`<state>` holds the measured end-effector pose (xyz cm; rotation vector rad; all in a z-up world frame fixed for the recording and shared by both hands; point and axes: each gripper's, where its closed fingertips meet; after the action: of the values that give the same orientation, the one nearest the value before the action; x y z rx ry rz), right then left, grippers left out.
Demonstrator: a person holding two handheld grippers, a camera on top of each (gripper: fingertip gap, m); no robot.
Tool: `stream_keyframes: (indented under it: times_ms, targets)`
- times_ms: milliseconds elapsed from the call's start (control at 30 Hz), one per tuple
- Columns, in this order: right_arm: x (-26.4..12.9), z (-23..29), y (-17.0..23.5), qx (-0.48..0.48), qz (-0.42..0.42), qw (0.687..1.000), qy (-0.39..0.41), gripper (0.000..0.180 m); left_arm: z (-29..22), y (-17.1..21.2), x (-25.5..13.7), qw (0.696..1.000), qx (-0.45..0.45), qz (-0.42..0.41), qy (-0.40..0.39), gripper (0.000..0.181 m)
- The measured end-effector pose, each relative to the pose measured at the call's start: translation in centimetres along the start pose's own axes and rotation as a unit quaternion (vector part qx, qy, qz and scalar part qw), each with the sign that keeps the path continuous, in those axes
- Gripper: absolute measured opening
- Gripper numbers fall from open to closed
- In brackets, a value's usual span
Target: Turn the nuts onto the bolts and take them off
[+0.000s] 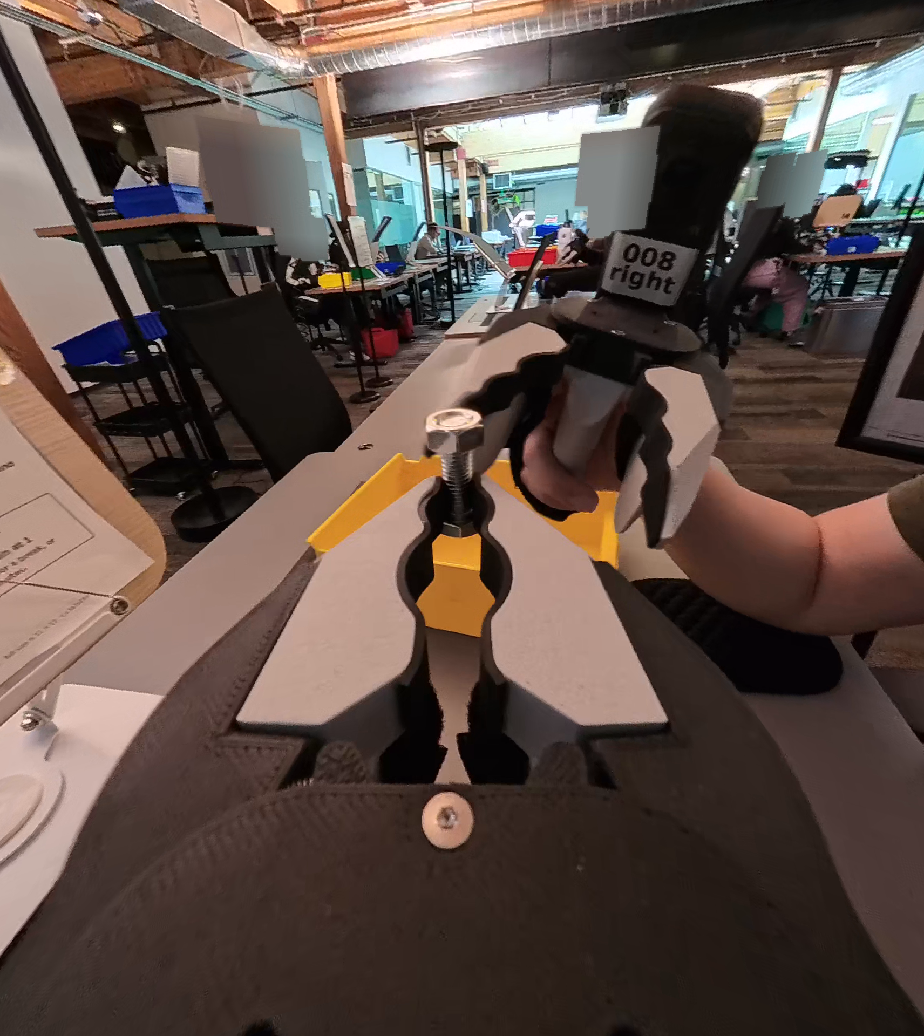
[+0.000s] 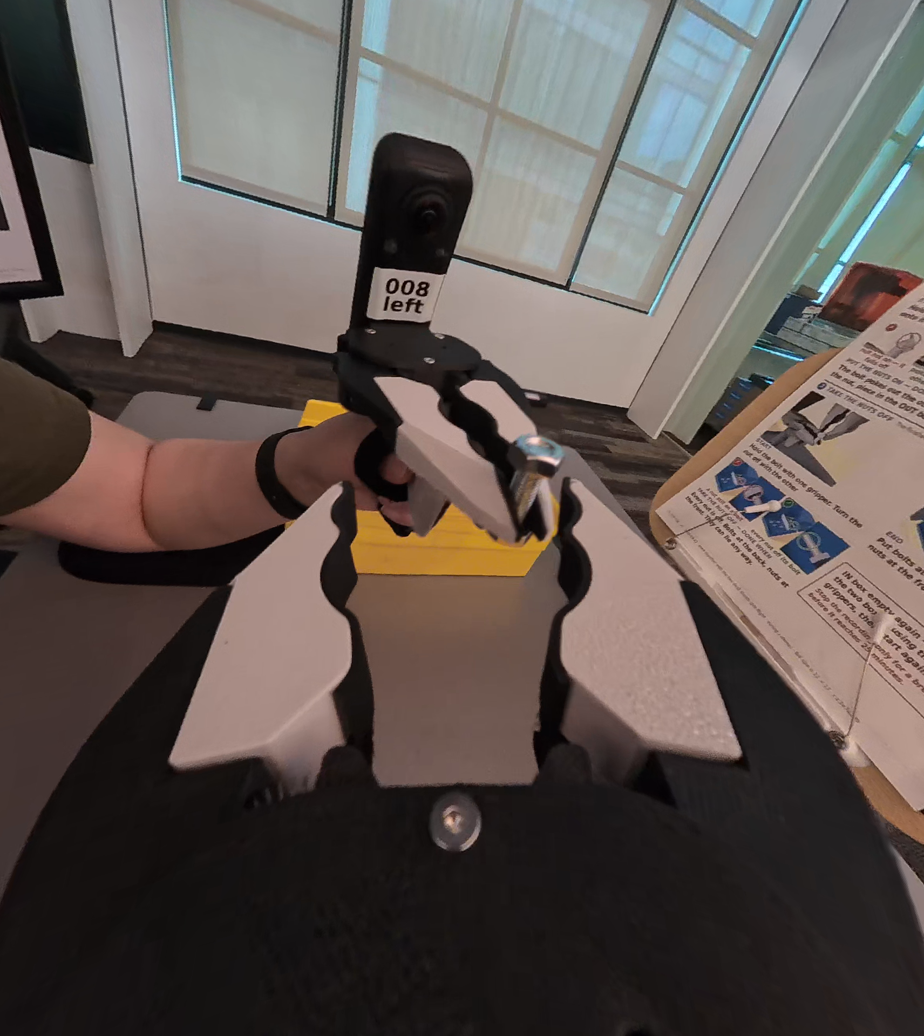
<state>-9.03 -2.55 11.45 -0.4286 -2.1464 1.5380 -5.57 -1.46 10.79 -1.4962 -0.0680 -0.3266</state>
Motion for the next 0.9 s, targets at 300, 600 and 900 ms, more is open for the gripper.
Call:
stream_keyframes:
  times_ms: [300,600,900]
  targets:
    - [0.2,0.6,0.0,-0.005,0.006,1.0,-0.009,0.082,-0.4,0.5,0.4,1.0,0.022,0.014,-0.004,0.007]
    - [0.5,0.1,-0.4,0.027,-0.022,0.999,-0.001,0.084,-2.4,0.9,0.9,0.999,0.011,0.015,0.047,0.007]
    - [0.2,0.9,0.0,-0.016,0.015,1.0,-0.013,0.075,-0.8,-0.6,0.2,1.0,0.001,-0.014,0.014,0.007]
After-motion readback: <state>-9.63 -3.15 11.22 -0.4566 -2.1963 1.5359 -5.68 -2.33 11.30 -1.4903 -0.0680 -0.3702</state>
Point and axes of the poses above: each gripper's, where its closed fingertips meet, x out along the fingers, y out of its underside, z = x × y across the jaws, and after that the axes turned 14 degrees about -z, right-handed
